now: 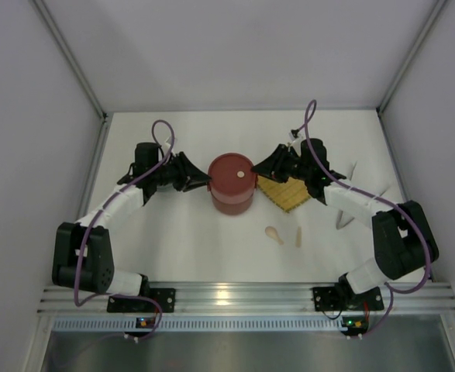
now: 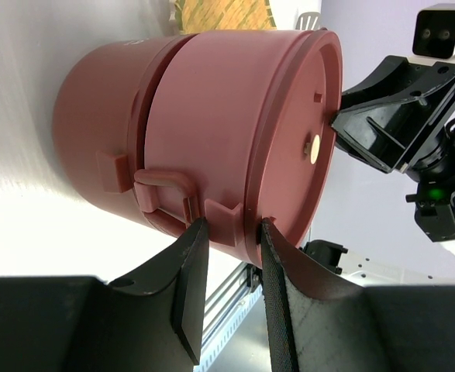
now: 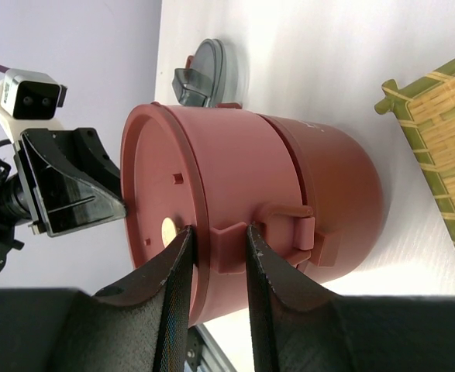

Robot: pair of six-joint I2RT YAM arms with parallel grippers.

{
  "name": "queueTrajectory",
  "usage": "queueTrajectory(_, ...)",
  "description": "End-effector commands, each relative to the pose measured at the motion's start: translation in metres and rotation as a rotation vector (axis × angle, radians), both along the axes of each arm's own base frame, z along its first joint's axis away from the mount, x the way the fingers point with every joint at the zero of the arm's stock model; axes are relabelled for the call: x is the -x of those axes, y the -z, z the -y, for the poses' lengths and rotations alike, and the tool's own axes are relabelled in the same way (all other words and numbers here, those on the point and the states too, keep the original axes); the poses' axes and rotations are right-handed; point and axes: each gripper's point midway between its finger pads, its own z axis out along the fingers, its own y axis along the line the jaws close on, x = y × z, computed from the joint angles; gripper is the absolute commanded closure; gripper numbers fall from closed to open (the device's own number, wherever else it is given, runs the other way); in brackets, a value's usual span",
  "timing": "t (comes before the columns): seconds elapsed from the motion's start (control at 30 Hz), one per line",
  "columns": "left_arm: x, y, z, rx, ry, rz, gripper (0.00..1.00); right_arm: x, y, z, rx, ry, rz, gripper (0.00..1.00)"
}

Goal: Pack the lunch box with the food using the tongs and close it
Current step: Adjust the packing box at the center of the board.

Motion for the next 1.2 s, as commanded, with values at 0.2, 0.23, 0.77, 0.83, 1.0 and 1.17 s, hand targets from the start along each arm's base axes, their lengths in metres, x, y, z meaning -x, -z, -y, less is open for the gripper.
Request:
queueTrajectory(0.2, -0.013, -0.032, 0.013, 0.038, 0.031, 0.109, 0.74, 0.027, -0.043, -0.029, -0.084, -0.136, 0.084, 0.73)
queueTrajectory(0.23, -0.013, -0.032, 0.013, 0.039, 0.031, 0.106, 0.73, 0.027, -0.041, -0.028, -0.082, -0.136, 0.08, 0.73)
queueTrajectory(0.77, -0.015, -0.022, 0.013, 0.034, 0.029, 0.075, 0.74, 0.036, -0.025, -0.034, -0.069, -0.142, 0.039, 0.74)
queueTrajectory(0.83, -0.015, -0.022, 0.013, 0.035, 0.028, 0.072, 0.74, 0.037, -0.023, -0.034, -0.067, -0.143, 0.036, 0.74)
queueTrajectory(1.0, -0.016, -0.021, 0.013, 0.034, 0.023, 0.069, 0.74, 0.042, -0.018, -0.035, -0.064, -0.143, 0.022, 0.74)
queueTrajectory(1.17, -0.014, -0.015, 0.012, 0.023, 0.016, 0.038, 0.74, 0.046, -0.016, -0.034, -0.066, -0.14, 0.016, 0.74)
